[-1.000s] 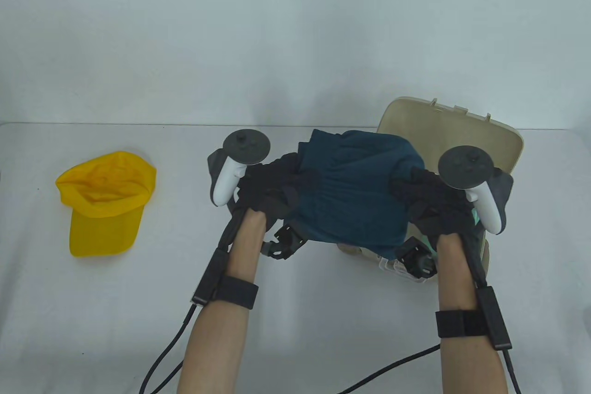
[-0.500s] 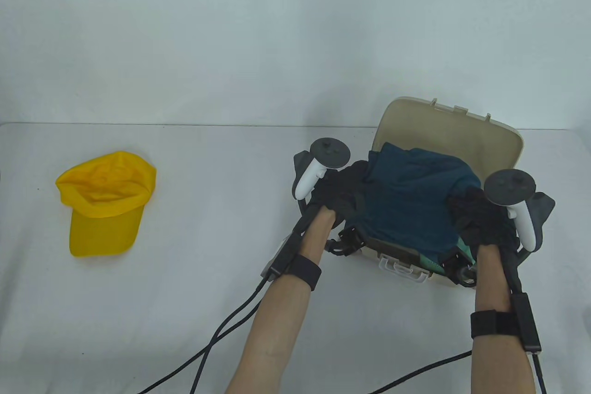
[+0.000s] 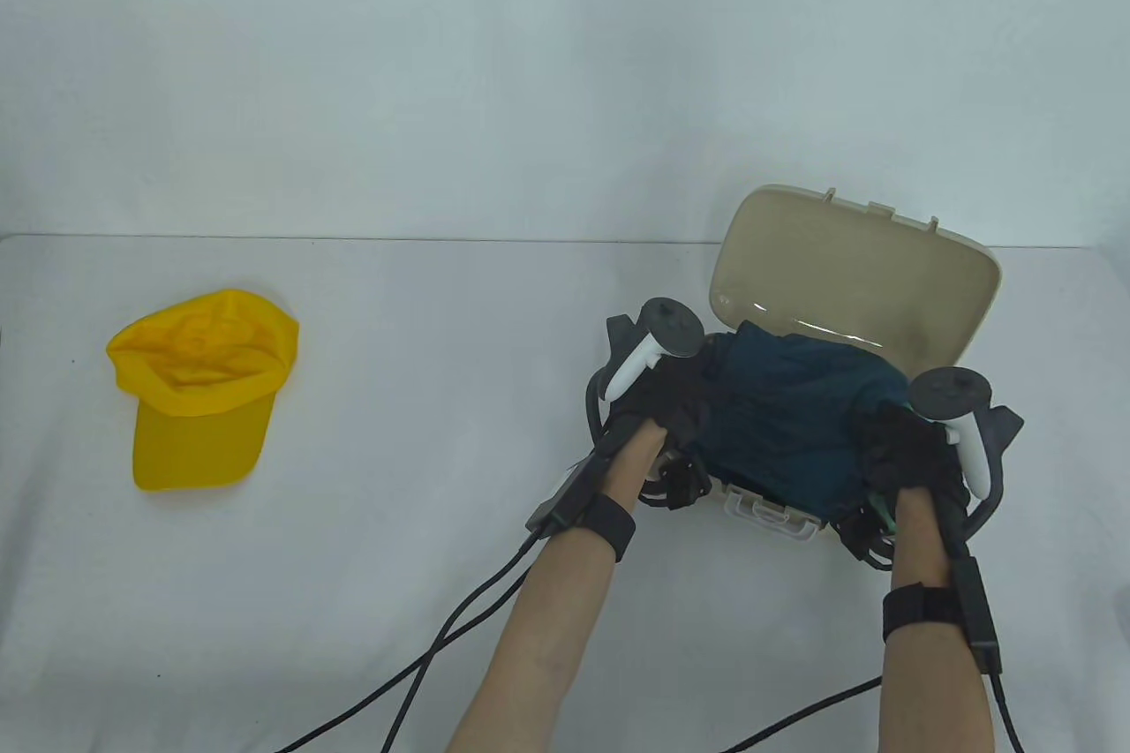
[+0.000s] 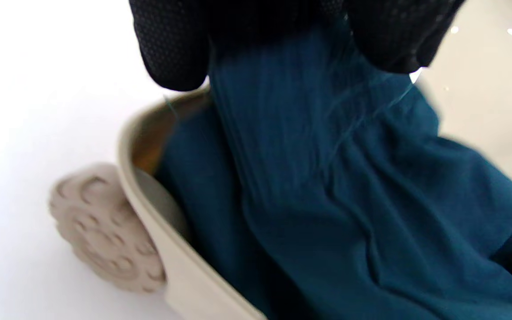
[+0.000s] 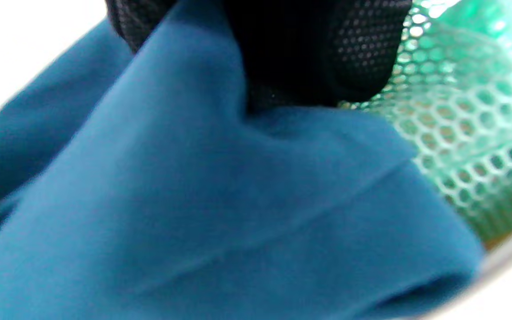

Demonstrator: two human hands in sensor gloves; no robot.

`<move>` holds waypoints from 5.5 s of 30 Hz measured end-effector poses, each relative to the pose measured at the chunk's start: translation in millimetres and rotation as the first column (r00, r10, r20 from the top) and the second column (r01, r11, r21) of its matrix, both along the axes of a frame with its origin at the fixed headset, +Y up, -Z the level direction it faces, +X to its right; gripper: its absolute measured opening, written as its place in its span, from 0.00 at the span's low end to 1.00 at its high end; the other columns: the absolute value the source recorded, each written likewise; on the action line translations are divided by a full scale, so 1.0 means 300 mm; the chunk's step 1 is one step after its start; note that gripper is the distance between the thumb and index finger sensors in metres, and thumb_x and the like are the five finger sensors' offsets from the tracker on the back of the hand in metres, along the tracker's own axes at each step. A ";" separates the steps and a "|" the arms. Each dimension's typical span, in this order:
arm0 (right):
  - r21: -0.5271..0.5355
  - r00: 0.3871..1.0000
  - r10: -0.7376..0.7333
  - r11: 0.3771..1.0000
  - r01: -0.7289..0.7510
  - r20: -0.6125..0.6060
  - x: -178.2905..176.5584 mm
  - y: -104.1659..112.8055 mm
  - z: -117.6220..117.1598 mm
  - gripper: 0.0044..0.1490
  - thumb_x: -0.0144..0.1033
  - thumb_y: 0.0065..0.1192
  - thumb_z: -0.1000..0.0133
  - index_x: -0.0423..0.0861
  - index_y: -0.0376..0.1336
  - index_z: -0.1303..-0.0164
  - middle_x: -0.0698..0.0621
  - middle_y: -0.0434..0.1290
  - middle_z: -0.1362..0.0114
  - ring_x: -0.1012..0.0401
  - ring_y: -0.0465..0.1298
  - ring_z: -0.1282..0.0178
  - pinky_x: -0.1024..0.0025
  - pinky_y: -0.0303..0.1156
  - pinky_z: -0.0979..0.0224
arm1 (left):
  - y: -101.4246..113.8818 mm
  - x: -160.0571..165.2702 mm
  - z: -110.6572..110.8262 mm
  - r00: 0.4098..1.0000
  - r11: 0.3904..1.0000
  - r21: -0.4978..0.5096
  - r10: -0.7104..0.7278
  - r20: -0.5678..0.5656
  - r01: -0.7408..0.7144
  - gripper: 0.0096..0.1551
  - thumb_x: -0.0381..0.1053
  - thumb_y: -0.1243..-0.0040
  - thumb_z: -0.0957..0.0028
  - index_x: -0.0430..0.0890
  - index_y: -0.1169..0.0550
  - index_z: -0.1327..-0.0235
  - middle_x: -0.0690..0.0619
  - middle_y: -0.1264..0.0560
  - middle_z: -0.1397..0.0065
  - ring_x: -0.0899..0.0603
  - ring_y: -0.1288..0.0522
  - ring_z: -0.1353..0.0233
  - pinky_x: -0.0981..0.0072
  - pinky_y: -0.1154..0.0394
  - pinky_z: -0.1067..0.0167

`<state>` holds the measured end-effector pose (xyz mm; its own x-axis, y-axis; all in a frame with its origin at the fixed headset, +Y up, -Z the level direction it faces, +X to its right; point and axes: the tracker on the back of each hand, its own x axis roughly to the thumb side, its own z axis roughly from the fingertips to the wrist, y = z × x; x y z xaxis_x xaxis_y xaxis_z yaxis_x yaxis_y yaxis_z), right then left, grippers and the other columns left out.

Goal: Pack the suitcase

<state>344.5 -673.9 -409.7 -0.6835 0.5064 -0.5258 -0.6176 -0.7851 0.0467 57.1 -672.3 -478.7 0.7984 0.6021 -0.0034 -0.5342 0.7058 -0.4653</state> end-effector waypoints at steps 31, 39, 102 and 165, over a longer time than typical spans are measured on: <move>0.651 0.535 0.646 0.728 -0.218 -0.544 -0.746 0.106 0.488 0.61 0.75 0.35 0.50 0.46 0.35 0.14 0.43 0.43 0.09 0.35 0.45 0.12 0.31 0.49 0.20 | 0.070 -1.264 0.499 0.786 0.776 0.194 -0.528 -0.322 0.601 0.51 0.67 0.47 0.52 0.57 0.52 0.19 0.51 0.49 0.13 0.39 0.44 0.14 0.40 0.38 0.22; 0.630 0.536 0.639 0.740 -0.234 -0.552 -0.741 0.088 0.481 0.61 0.75 0.35 0.50 0.46 0.36 0.14 0.43 0.44 0.09 0.35 0.46 0.12 0.31 0.48 0.21 | -0.045 -1.496 0.439 0.684 0.709 0.044 -0.660 -0.310 0.704 0.59 0.67 0.38 0.58 0.59 0.57 0.20 0.54 0.57 0.12 0.40 0.53 0.11 0.40 0.44 0.19; 0.541 0.598 0.512 0.828 -0.151 -0.617 -0.728 0.134 0.424 0.59 0.74 0.35 0.48 0.46 0.39 0.14 0.43 0.47 0.10 0.35 0.50 0.13 0.32 0.50 0.21 | 0.152 -0.793 0.676 0.795 0.460 0.678 -0.511 -0.326 0.573 0.34 0.48 0.56 0.43 0.61 0.47 0.23 0.56 0.42 0.15 0.44 0.33 0.17 0.49 0.29 0.25; -0.059 0.704 -0.224 0.966 0.251 -0.674 -0.893 0.242 -0.061 0.45 0.46 0.64 0.44 0.35 0.55 0.23 0.51 0.78 0.40 0.61 0.84 0.51 0.57 0.80 0.40 | 0.152 -0.850 0.685 0.966 0.759 0.607 -0.252 -0.060 0.235 0.54 0.62 0.43 0.51 0.54 0.57 0.20 0.52 0.49 0.13 0.42 0.41 0.14 0.52 0.39 0.20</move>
